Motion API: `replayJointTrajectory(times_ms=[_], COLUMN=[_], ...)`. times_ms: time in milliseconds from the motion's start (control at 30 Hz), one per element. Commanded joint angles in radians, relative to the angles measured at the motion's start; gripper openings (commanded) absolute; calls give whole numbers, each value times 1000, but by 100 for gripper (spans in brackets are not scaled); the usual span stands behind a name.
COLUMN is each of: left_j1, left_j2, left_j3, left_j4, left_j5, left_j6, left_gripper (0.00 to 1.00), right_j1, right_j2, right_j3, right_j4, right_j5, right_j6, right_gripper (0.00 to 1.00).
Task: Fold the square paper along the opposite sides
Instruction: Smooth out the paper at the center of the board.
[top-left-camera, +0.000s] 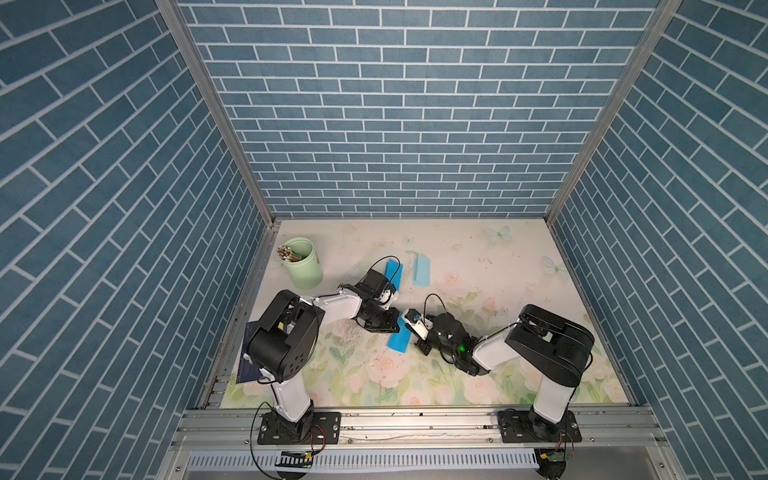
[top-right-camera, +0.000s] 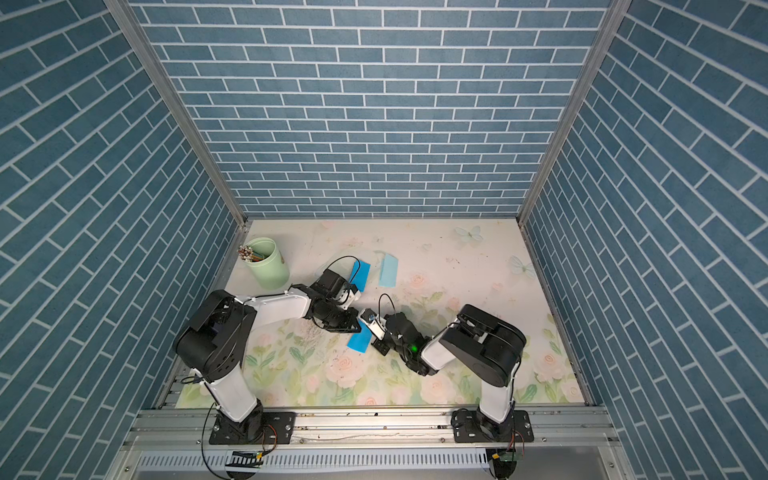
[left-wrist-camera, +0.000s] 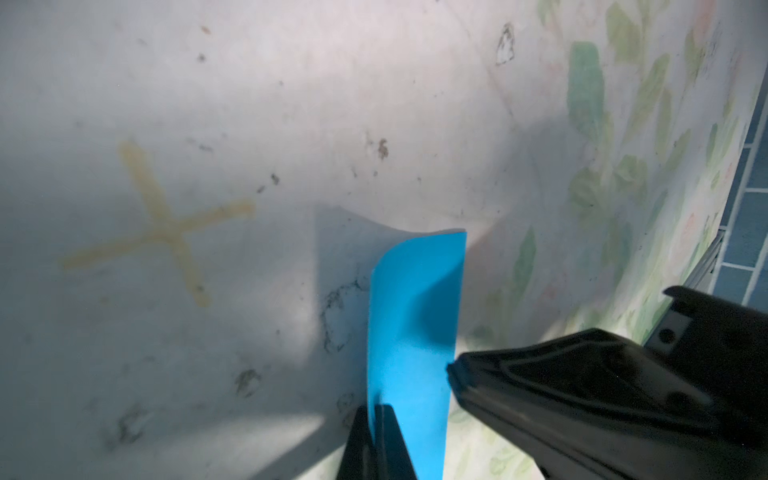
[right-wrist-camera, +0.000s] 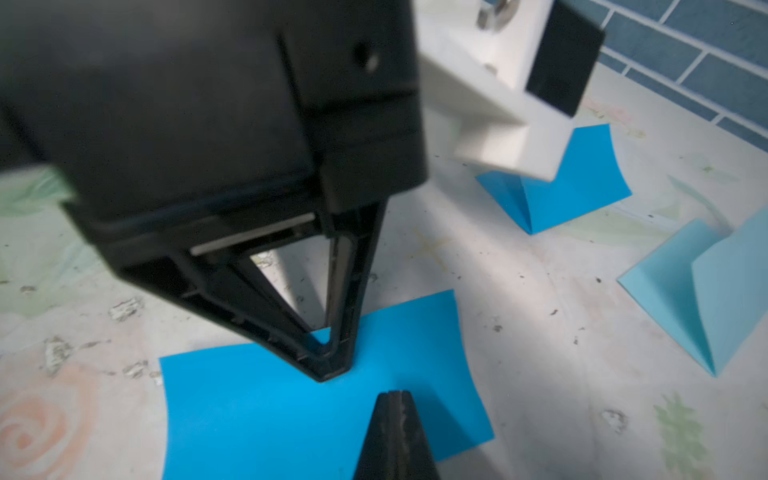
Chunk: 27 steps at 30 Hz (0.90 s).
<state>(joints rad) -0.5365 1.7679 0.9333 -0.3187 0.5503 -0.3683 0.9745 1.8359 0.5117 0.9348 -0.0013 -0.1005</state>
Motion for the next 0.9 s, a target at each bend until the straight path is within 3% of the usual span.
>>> replayJointTrajectory(times_ms=[0,867], left_j1=[-3,-7], left_j2=[3,-23], left_j3=[-21,-85], left_j4=[-26,-2], left_j5=[-76,-101], left_j6=[-12,-18], left_gripper=[0,0], right_j1=[-6,-70], right_j2=[40,106], right_j3=[4,44], right_j4=[16,-223], right_j5=[25,210], right_j6=[33,122], right_gripper=[0,0])
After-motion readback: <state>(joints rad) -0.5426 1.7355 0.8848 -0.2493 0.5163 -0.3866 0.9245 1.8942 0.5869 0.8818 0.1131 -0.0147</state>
